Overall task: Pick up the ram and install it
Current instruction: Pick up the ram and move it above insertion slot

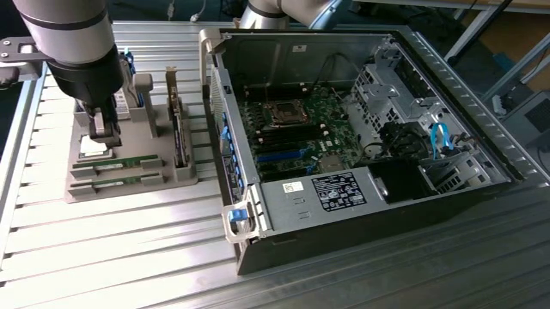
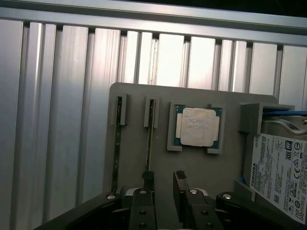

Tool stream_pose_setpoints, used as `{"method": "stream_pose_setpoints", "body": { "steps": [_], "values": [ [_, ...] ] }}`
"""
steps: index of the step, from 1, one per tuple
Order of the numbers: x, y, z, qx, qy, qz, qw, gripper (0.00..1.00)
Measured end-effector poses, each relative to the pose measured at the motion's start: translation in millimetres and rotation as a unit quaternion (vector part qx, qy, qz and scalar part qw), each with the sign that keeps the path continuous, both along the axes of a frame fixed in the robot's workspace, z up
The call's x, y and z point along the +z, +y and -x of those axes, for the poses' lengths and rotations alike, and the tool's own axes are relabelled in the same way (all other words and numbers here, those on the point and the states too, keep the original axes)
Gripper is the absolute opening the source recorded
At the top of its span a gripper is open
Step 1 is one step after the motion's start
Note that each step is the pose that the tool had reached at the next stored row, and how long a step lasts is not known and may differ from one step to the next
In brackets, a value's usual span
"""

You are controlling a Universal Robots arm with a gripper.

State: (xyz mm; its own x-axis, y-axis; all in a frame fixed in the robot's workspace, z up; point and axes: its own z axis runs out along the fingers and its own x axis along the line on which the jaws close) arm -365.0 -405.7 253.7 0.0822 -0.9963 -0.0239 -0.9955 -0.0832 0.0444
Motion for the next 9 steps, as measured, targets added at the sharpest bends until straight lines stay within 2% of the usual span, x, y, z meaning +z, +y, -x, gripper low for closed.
{"method": "stream_pose_setpoints", "body": {
  "steps": [5,9],
  "values": [
    [-9.0,0.0,0.0,0.001,0.0000,0.0000,1.0000,0.30],
    [-9.2,0.0,0.0,0.001,0.0000,0.0000,1.0000,0.30]
  ]
}}
